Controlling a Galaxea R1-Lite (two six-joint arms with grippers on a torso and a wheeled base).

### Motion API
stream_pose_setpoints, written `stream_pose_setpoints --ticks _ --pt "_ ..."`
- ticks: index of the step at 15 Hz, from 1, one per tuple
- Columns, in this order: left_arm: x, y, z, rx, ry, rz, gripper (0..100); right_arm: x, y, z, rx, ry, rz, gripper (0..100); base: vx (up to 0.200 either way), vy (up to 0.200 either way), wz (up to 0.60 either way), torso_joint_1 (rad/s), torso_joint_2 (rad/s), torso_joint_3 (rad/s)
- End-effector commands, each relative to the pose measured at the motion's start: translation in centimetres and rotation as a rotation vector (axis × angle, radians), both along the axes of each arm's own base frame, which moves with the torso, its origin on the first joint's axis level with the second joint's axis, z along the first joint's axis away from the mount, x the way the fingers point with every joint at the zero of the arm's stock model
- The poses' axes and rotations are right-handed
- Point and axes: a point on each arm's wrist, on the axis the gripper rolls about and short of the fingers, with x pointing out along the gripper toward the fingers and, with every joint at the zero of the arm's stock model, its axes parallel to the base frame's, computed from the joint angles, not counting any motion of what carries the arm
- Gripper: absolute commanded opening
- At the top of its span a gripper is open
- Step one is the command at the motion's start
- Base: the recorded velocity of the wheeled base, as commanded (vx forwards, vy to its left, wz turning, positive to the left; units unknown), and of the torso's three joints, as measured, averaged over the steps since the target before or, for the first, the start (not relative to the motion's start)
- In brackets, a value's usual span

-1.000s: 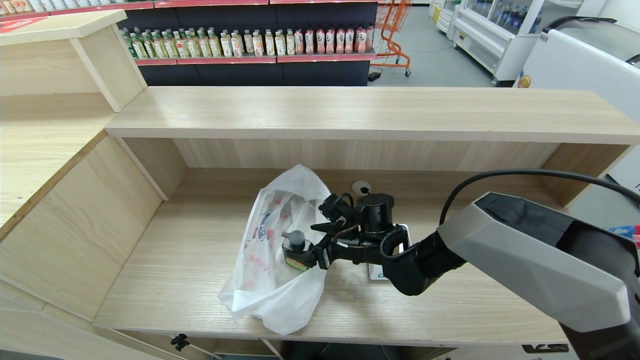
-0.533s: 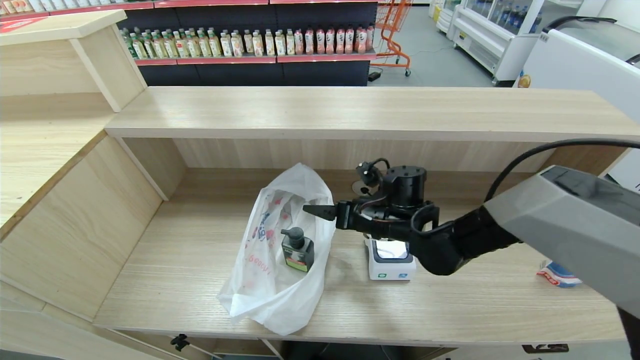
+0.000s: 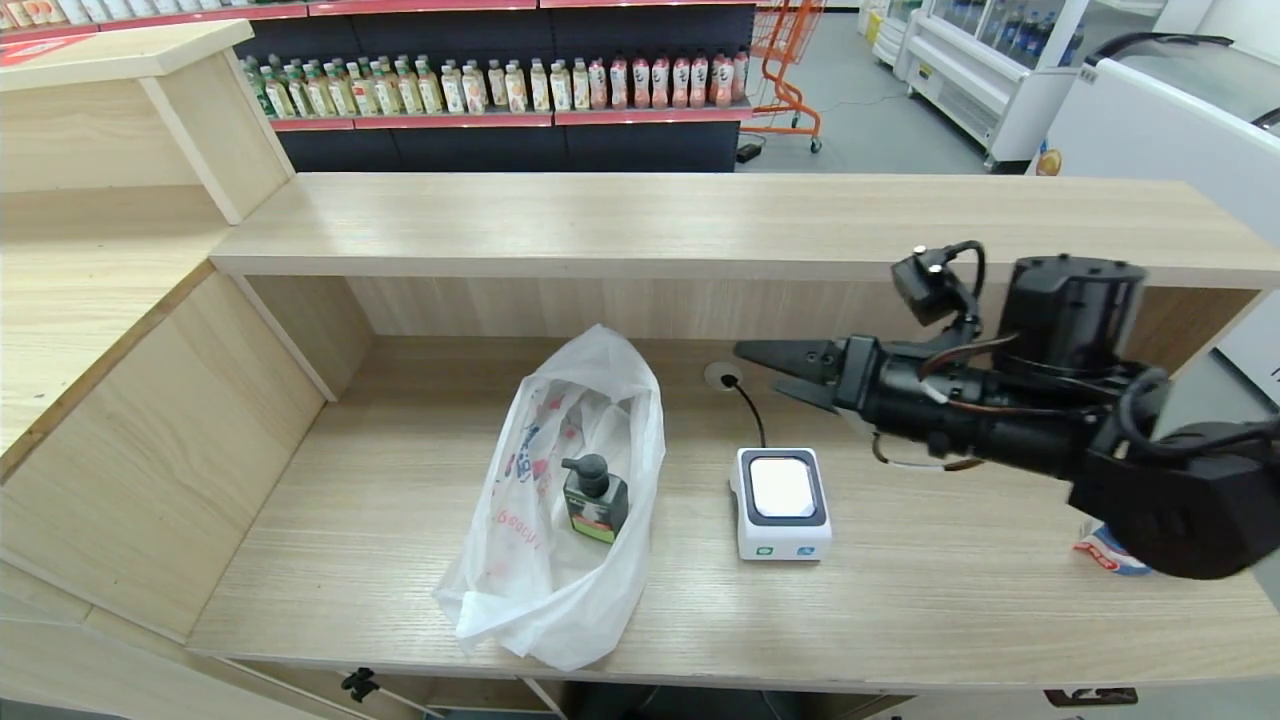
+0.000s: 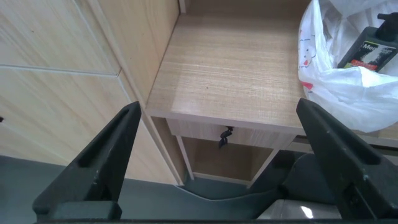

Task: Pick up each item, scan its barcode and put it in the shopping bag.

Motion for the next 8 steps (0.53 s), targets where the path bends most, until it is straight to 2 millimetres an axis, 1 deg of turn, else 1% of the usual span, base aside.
stream_pose_setpoints --ticks 1,2,3,4,6,8 --pt "0.0 0.0 0.0 0.000 0.000 0.000 100 -8.1 -6.4 3.2 -0.048 0.011 -0.094 100 0.000 0.000 0.00 0.000 0.00 0.000" --pt "0.0 0.0 0.0 0.000 0.000 0.001 100 -9.0 -7.1 3.2 -0.079 0.006 -0.104 100 0.000 0.000 0.00 0.000 0.00 0.000" --pt "0.0 0.0 0.0 0.000 0.000 0.000 100 -11.1 -8.7 2.6 -0.204 -0.065 -0.140 100 0.000 0.000 0.00 0.000 0.00 0.000" --pt "0.0 0.0 0.0 0.000 0.000 0.000 100 -11.6 -9.7 1.9 -0.294 -0.113 -0.196 100 0.000 0.000 0.00 0.000 0.00 0.000" --pt "0.0 0.0 0.0 0.000 0.000 0.000 100 -11.9 -10.6 1.8 -0.364 -0.155 -0.286 100 0.000 0.000 0.00 0.000 0.00 0.000" --pt "0.0 0.0 0.0 0.000 0.000 0.001 100 -11.7 -11.2 2.3 -0.372 -0.162 -0.348 100 0.000 0.000 0.00 0.000 0.00 0.000"
